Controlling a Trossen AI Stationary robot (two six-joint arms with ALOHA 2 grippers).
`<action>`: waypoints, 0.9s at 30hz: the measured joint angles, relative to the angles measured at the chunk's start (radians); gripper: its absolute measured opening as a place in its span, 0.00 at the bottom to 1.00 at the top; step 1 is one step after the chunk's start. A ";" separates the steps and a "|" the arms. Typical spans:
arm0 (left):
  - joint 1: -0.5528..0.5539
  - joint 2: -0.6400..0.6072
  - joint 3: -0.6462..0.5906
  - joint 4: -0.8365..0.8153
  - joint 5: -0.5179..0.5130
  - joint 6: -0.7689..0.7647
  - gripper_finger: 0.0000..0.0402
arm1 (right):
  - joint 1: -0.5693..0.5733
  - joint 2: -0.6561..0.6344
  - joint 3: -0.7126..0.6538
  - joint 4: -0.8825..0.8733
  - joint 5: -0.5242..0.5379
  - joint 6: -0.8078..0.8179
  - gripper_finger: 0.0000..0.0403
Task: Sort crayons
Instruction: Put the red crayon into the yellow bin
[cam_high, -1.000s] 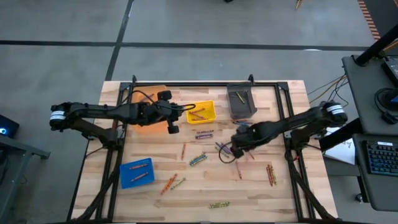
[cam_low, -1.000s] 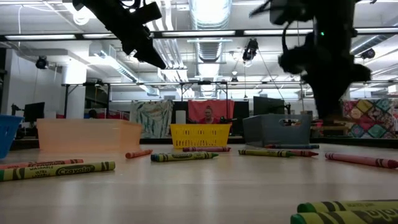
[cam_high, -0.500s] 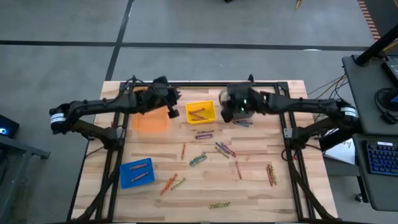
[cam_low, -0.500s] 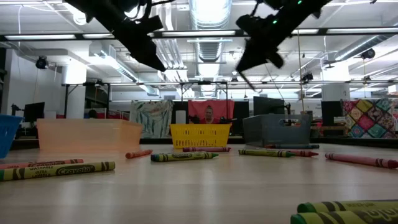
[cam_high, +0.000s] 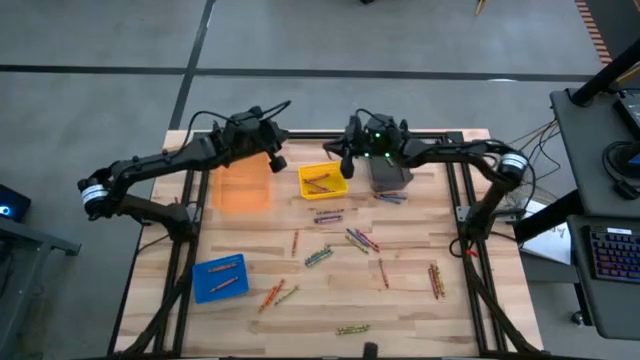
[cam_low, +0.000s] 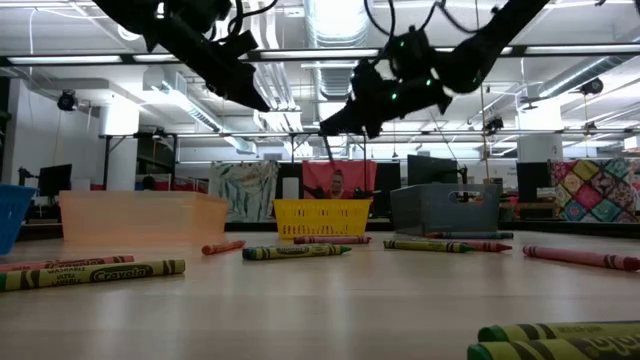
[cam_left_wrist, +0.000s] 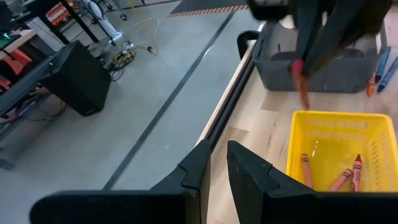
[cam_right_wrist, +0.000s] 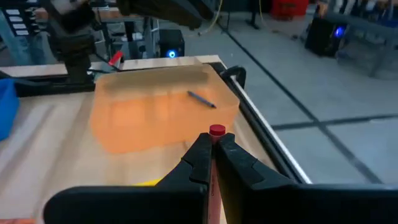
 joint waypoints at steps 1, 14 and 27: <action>0.000 0.000 0.000 0.000 0.000 0.000 0.09 | 0.000 0.019 0.001 0.024 -0.006 -0.012 0.02; 0.001 0.000 0.000 0.011 0.000 -0.035 0.09 | 0.020 0.070 0.002 -0.086 -0.184 -0.152 0.02; 0.001 0.000 0.000 0.010 0.000 -0.063 0.09 | 0.065 0.102 0.053 -0.250 -0.035 -0.284 0.02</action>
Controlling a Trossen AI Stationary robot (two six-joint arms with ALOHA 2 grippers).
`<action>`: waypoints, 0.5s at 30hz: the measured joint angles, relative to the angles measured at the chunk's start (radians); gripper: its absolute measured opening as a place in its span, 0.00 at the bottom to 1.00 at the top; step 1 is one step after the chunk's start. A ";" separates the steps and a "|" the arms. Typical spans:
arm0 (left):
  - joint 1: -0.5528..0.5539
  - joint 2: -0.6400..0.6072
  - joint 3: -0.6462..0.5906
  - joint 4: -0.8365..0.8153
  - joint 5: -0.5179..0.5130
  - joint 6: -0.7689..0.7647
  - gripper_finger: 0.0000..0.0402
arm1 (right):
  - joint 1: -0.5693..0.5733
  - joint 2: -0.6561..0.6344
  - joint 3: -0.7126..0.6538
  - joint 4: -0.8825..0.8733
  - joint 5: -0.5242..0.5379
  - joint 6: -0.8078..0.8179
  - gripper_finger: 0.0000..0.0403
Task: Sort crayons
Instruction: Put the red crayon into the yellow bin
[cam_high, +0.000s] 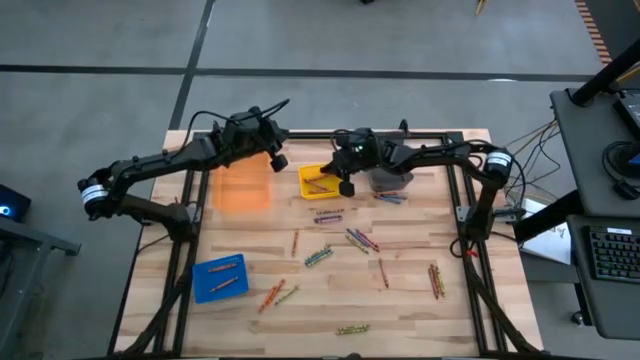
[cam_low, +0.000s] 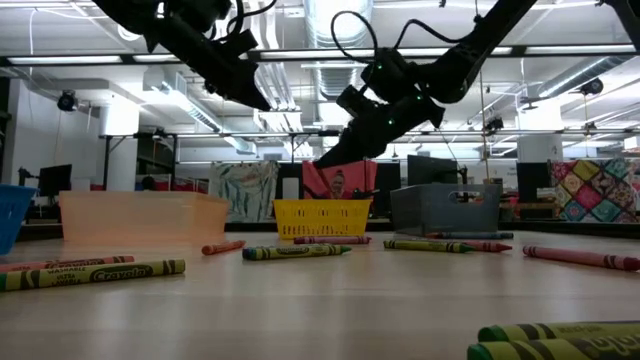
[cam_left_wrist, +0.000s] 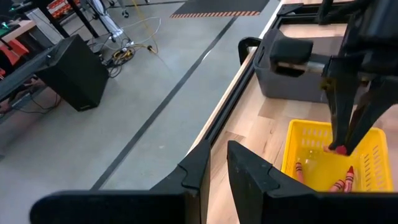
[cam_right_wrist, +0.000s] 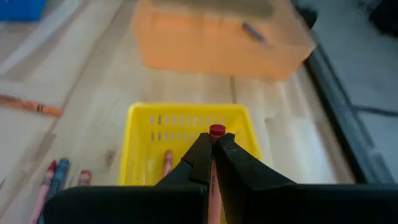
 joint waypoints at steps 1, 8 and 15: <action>0.000 0.000 0.000 0.000 0.000 -0.001 0.09 | 0.000 0.011 0.012 -0.022 0.001 -0.006 0.02; 0.000 0.000 0.000 -0.026 0.000 -0.047 0.09 | 0.000 0.089 0.145 -0.200 0.005 -0.064 0.02; -0.001 -0.001 0.000 -0.045 0.000 -0.051 0.09 | 0.003 0.128 0.237 -0.346 0.019 -0.132 0.02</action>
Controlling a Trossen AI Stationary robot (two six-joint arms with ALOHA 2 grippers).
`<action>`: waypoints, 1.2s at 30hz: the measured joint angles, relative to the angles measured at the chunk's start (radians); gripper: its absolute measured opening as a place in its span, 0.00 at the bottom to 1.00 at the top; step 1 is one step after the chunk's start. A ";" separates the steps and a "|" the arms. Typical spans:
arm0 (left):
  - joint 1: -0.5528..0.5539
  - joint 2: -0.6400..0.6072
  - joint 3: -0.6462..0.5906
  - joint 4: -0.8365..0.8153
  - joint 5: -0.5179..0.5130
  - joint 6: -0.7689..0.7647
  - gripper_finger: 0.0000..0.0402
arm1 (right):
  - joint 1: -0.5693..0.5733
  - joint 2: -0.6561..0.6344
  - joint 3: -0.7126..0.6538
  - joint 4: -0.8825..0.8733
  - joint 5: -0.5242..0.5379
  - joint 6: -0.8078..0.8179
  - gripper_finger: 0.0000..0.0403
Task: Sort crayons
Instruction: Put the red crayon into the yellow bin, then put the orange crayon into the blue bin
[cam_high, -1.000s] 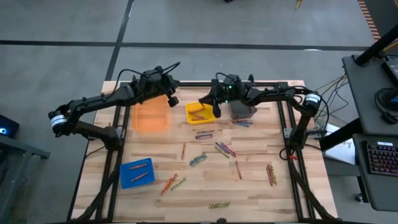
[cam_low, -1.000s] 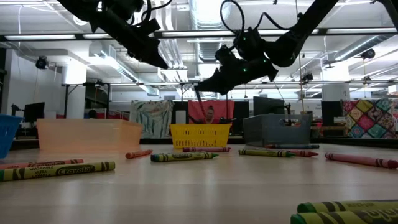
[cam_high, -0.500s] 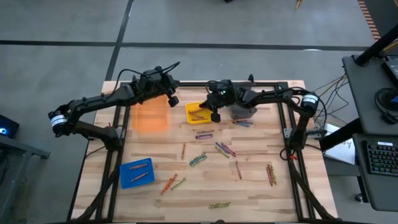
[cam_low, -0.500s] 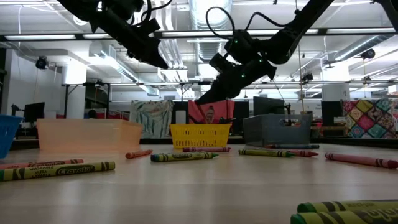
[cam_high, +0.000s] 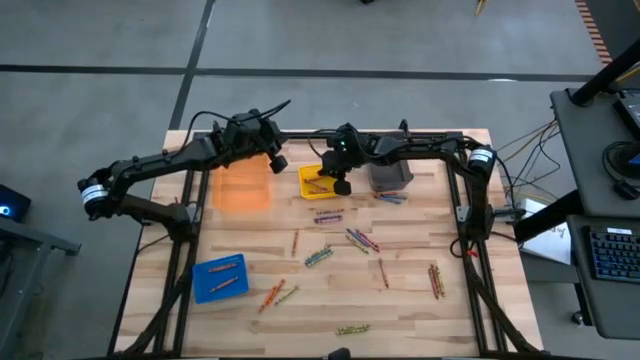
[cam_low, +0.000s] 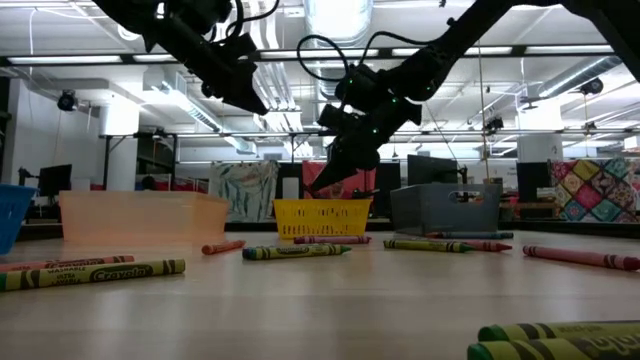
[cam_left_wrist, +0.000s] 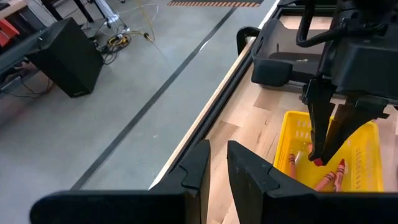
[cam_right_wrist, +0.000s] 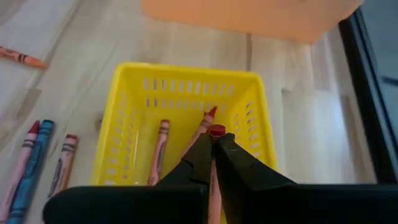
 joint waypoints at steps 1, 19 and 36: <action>0.000 -0.002 0.000 -0.003 0.000 0.000 0.09 | 0.001 0.002 0.005 -0.004 0.001 -0.004 0.02; 0.000 -0.008 0.000 -0.024 0.000 0.001 0.09 | 0.001 0.006 0.011 -0.021 0.002 0.000 0.08; 0.000 -0.008 0.000 -0.022 0.000 0.001 0.09 | 0.020 0.029 0.167 -0.307 0.132 0.059 0.18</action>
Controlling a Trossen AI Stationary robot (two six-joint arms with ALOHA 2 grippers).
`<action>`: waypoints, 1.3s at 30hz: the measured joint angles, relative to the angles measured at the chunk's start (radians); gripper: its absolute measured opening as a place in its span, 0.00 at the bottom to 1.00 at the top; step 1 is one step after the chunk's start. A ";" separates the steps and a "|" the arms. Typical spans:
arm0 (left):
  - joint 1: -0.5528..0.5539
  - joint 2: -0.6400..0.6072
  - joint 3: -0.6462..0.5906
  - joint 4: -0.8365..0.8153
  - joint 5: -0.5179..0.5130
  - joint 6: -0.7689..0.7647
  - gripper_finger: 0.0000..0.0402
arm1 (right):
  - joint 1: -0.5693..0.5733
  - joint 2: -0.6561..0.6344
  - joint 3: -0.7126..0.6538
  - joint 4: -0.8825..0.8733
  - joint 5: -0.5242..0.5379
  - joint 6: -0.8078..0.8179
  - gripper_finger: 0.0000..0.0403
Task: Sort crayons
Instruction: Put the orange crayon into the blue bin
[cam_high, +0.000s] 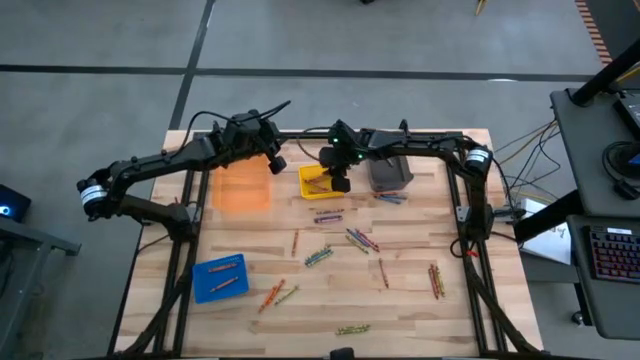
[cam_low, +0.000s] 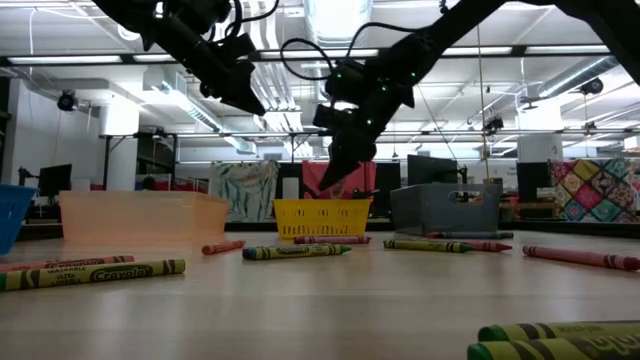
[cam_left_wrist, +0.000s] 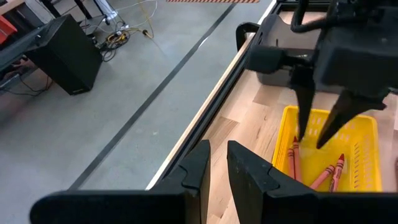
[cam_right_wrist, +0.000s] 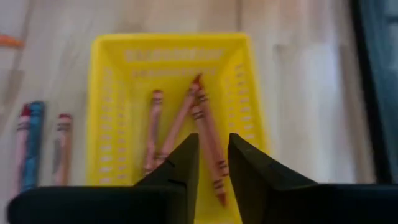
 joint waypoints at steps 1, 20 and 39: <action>0.000 0.000 0.000 0.000 0.000 0.000 0.09 | 0.007 0.009 0.017 -0.030 -0.002 0.000 0.16; -0.002 0.000 -0.001 0.006 0.000 -0.014 0.09 | 0.024 0.032 0.123 -0.099 0.047 -0.014 0.02; -0.120 -0.014 -0.001 0.025 0.000 -0.282 0.09 | 0.050 -0.168 -0.104 0.021 -0.116 0.008 0.02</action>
